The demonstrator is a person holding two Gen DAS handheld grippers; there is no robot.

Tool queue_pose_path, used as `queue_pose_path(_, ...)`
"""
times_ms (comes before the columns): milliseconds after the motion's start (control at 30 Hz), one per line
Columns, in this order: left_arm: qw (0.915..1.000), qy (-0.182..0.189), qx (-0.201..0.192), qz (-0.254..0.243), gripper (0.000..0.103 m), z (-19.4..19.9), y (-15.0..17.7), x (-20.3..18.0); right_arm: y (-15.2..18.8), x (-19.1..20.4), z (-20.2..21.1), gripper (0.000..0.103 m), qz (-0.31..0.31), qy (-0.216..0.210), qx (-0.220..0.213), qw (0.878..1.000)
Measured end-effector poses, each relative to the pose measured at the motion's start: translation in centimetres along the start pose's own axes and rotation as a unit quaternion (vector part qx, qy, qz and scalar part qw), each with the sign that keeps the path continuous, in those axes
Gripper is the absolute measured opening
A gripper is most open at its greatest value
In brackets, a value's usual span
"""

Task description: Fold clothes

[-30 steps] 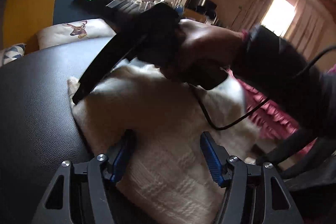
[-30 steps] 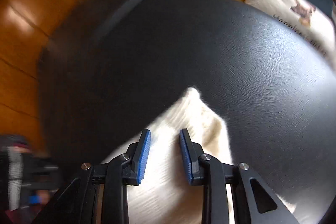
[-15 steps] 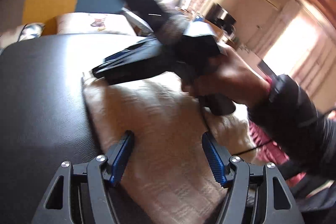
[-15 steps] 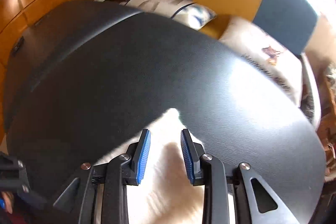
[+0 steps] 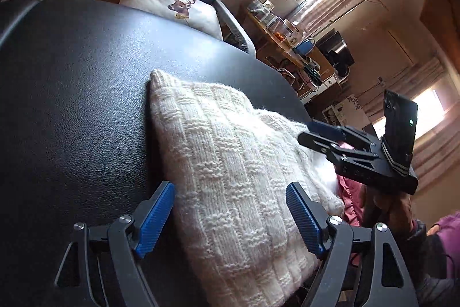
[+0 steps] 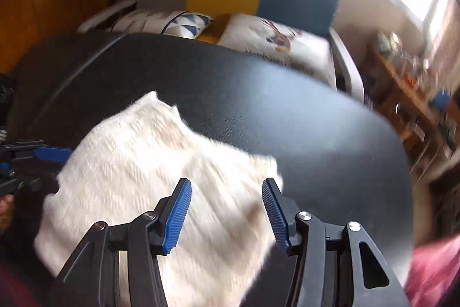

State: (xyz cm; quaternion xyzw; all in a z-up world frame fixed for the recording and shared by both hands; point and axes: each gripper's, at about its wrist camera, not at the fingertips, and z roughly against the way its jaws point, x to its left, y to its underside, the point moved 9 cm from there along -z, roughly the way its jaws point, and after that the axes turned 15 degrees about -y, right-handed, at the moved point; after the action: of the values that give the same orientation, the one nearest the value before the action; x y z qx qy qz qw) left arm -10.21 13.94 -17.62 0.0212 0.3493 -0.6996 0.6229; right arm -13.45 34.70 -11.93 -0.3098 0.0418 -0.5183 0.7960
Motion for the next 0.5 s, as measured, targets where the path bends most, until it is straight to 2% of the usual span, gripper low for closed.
queue_pose_path(67, 1.0, 0.005, 0.007, 0.001, 0.084, -0.3, -0.5, 0.0, 2.7, -1.9, 1.9, 0.055, -0.096, -0.077, -0.019, 0.992)
queue_pose_path(133, 0.9995, 0.019, 0.015, 0.019, 0.087, -0.1, -0.7, 0.2, 5.6, -4.1, 3.2, 0.057, -0.187, -0.134, -0.033, 0.973)
queue_pose_path(233, 0.9976, 0.041, 0.028, 0.048, 0.09, 0.5, -0.5, 0.6, 9.9, -6.3, 4.1, 0.06, -0.291, -0.182, -0.031, 0.939)
queue_pose_path(300, 0.996, 0.053, 0.034, 0.063, 0.091, 1.0, -0.1, 0.8, 11.6, -6.2, 4.3, 0.062, -0.327, -0.228, -0.036, 0.917)
queue_pose_path(333, 0.9955, 0.056, 0.037, 0.067, 0.092, 1.1, 0.0, 0.9, 12.0, -6.0, 4.3, 0.068, -0.33, -0.243, -0.04, 0.911)
queue_pose_path(367, 0.9955, 0.057, 0.038, 0.066, 0.092, 1.0, 0.0, 0.9, 12.2, -5.5, 4.1, 0.08, -0.333, -0.26, -0.04, 0.905)
queue_pose_path(433, 0.9958, 0.054, 0.044, 0.06, 0.093, 0.7, 0.3, 0.9, 12.2, -4.6, 3.2, 0.098, -0.337, -0.288, -0.037, 0.895)
queue_pose_path(500, 0.9959, 0.052, 0.053, 0.053, 0.093, 0.5, 0.7, 0.8, 12.2, -3.9, 1.7, 0.099, -0.344, -0.297, -0.025, 0.891)
